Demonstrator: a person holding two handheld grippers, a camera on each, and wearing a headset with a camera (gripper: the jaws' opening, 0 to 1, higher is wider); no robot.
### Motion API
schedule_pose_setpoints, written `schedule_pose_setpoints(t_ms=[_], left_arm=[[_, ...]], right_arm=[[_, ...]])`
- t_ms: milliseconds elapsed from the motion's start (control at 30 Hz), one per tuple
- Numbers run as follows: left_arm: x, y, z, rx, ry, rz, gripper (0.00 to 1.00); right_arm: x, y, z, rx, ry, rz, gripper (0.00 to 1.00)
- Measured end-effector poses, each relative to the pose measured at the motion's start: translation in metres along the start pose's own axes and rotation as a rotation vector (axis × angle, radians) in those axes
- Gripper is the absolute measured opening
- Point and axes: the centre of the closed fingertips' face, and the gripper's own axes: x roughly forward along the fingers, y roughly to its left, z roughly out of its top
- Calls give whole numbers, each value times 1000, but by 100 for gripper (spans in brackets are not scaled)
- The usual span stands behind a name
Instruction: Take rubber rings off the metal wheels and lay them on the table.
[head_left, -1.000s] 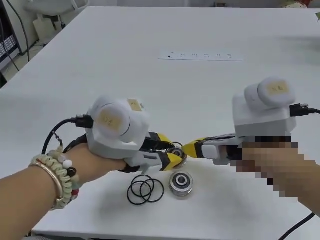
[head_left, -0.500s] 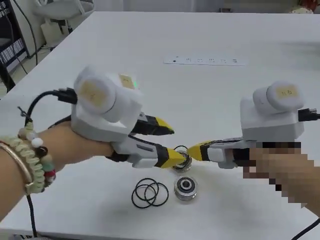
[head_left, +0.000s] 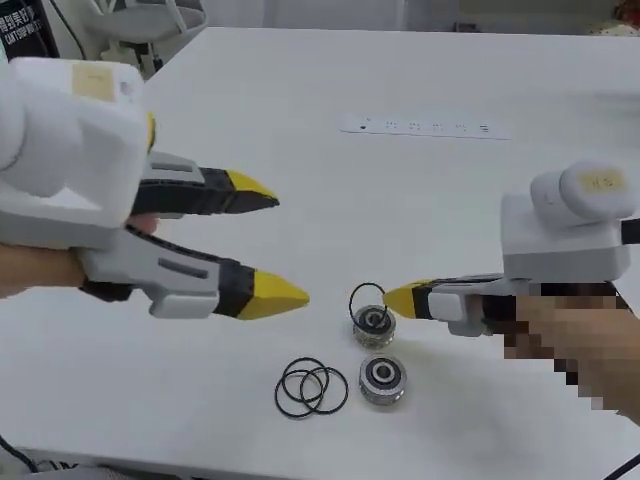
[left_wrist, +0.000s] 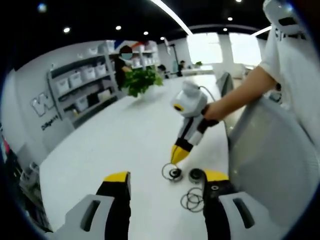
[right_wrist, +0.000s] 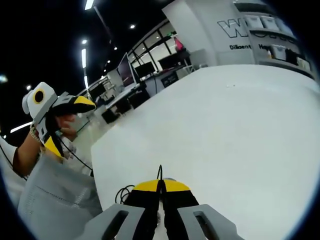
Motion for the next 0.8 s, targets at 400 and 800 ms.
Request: schedule_pose_setpoints(t_ms=[400, 800], left_arm=[[-39, 10, -27, -97, -12, 125, 71], [-49, -2, -53, -203, -21, 151, 75]], right_arm=[[2, 19, 5, -27, -7, 46, 0], [5, 39, 5, -42, 3, 106, 0]])
